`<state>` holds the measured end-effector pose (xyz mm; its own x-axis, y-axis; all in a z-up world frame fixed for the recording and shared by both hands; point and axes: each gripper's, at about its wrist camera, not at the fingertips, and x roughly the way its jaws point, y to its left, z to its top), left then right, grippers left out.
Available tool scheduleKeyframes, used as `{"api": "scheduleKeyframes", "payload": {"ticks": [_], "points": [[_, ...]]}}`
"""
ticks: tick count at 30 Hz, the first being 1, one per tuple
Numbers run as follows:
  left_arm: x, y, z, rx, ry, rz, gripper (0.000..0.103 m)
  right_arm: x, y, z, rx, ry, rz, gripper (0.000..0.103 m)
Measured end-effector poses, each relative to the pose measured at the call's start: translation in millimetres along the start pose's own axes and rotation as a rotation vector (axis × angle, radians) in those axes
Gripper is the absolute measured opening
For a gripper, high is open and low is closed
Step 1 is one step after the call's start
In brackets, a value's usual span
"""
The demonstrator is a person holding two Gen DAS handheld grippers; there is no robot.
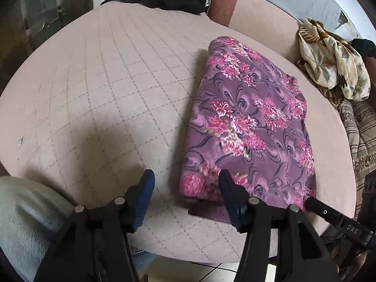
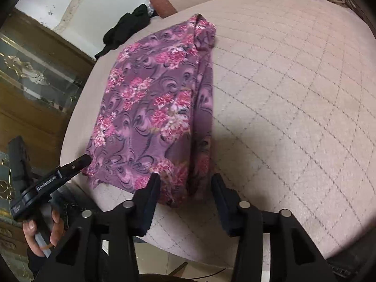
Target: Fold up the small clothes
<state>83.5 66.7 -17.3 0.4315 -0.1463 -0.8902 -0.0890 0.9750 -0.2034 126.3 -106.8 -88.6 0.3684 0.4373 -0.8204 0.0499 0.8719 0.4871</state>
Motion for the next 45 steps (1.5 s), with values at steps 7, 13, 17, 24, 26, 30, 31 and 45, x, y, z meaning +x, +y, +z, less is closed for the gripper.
{"api": "scheduleKeyframes", "payload": {"ticks": [7, 13, 17, 24, 26, 30, 31, 45], "points": [[-2.6, 1.8, -9.5, -0.016, 0.002, -0.010, 0.059, -11.4, 3.8, -8.6, -0.024, -0.007, -0.009, 0.050], [-14.6, 8.8, -10.6, -0.060, -0.045, -0.019, 0.059, -30.0, 1.0, -13.3, 0.011, -0.055, -0.003, 0.060], [-31.7, 4.1, -18.1, -0.044, -0.106, 0.023, 0.068, -47.1, 0.2, -21.7, 0.039, -0.079, 0.006, 0.062], [-75.0, -10.9, -43.9, 0.037, -0.184, 0.092, 0.077, -85.9, 12.1, -48.8, 0.036, -0.131, -0.021, 0.074], [-93.1, -16.3, -48.2, 0.070, -0.224, 0.114, 0.081, -95.6, 16.8, -54.1, 0.029, -0.130, -0.040, 0.074], [-136.2, -29.0, -55.0, 0.107, -0.338, 0.126, 0.087, -120.9, 32.3, -57.4, -0.006, -0.164, -0.081, 0.078], [-142.7, -30.1, -55.2, 0.105, -0.355, 0.124, 0.087, -129.2, 37.5, -56.5, -0.020, -0.179, -0.092, 0.079], [-211.3, -71.6, -56.8, 0.214, -0.391, 0.098, 0.087, -204.0, 96.3, -57.7, -0.147, -0.322, -0.158, 0.083]]}}
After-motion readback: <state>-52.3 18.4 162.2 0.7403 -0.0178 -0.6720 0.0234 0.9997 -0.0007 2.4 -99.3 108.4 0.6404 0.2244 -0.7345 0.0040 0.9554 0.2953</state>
